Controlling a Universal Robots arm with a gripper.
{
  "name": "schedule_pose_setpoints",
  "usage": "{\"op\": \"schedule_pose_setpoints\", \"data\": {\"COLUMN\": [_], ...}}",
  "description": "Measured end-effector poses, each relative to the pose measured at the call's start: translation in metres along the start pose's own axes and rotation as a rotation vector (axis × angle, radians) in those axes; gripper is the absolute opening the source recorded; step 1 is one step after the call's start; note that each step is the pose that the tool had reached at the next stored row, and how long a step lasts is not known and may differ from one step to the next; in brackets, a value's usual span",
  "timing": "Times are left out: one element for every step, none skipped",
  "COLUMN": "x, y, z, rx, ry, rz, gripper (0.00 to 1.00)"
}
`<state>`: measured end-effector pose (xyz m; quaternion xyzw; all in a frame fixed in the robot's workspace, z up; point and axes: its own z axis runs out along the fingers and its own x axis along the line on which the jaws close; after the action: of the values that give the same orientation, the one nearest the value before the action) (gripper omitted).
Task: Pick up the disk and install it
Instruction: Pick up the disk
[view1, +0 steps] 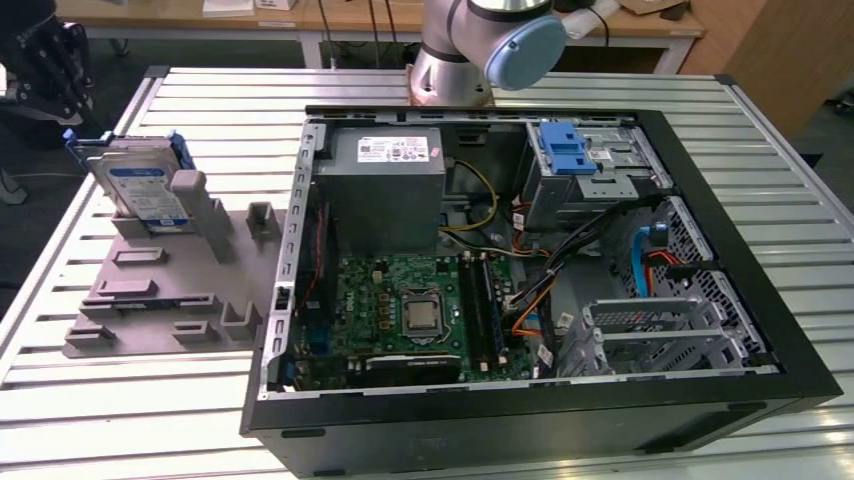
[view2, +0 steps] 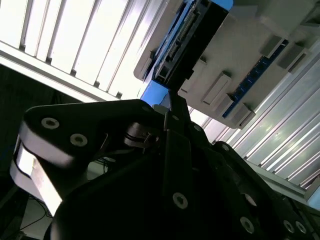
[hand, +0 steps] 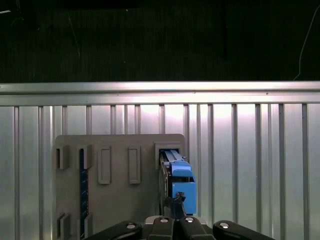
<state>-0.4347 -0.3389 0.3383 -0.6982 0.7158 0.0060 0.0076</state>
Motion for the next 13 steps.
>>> {"op": "schedule_pose_setpoints", "data": {"x": [0.0000,0.0000,0.0000,0.0000,0.0000,0.0000,0.0000,0.0000,0.0000,0.0000,0.0000,0.0000,0.0000], "y": [0.0000,0.0000,0.0000,0.0000,0.0000,0.0000,0.0000,0.0000,0.0000,0.0000,0.0000,0.0000,0.0000], "z": [-0.0001,-0.0001,-0.0002,-0.0004,-0.0005,-0.0005,-0.0006,-0.0006,-0.0011,-0.0015,-0.0015,-0.0016,-0.0016], "rx": [0.0000,0.0001,0.0000,0.0002,0.0001,0.0002,0.0002,0.0002,0.0003,0.0004,0.0005,0.0005,0.0005], "ry": [0.0000,0.0000,0.0000,0.0000,0.0000,0.0000,0.0000,0.0000,0.0000,0.0000,0.0000,0.0000,0.0000], "rz": [0.000,0.000,0.000,0.000,0.000,0.000,0.000,0.000,0.000,0.000,0.000,0.000,0.000], "gripper": [0.11,0.11,0.11,0.11,0.11,0.11,0.11,0.11,0.11,0.11,0.11,0.11,0.11]}}
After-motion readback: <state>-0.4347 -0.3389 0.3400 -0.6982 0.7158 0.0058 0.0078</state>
